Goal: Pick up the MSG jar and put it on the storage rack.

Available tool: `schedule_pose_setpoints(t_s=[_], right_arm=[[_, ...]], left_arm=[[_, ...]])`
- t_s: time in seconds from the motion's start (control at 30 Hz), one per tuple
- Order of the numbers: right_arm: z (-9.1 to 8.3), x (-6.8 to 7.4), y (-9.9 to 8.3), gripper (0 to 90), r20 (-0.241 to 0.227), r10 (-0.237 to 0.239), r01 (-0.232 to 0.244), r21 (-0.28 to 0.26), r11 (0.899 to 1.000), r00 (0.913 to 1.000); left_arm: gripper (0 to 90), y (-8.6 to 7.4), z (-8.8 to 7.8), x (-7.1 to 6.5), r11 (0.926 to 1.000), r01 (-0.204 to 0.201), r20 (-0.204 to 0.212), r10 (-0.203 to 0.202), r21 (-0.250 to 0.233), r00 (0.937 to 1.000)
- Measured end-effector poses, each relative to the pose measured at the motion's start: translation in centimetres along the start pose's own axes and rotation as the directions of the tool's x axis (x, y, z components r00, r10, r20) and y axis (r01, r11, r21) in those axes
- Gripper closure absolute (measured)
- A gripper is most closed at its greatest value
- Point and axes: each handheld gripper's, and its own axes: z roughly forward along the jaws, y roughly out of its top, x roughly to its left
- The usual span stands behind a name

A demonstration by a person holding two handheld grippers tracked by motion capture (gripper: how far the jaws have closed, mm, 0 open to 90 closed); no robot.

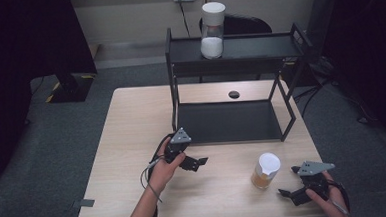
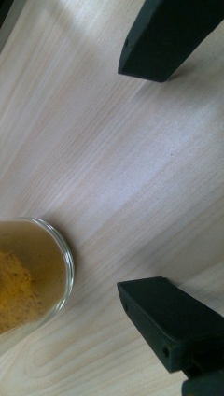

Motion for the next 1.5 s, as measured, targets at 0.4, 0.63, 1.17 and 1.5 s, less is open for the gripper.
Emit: schedule_pose_setpoints(t_s=[0.4,0.63,1.17,1.5], right_arm=[[0.0,0.0,0.0,0.0,0.000,0.000,0.000,0.000,1.000,1.0000],[0.0,0.0,0.0,0.0,0.000,0.000,0.000,0.000,1.000,1.0000],[0.0,0.0,0.0,0.0,0.000,0.000,0.000,0.000,1.000,1.0000],[0.0,0.0,0.0,0.0,0.000,0.001,-0.001,0.000,1.000,1.0000]], left_arm=[[2.3,-2.1,-1.0,-0.4,0.9996,-0.003,-0.043,0.004,0.029,0.9991],[2.3,-3.7,-1.8,-0.7,0.9989,0.005,-0.081,-0.001,0.047,0.9967],[2.4,-5.7,-3.0,-1.7,0.9927,-0.011,-0.143,0.028,0.120,0.9893],[0.0,-5.5,-3.0,-2.0,0.9889,0.000,-0.163,0.024,0.148,0.9863]])
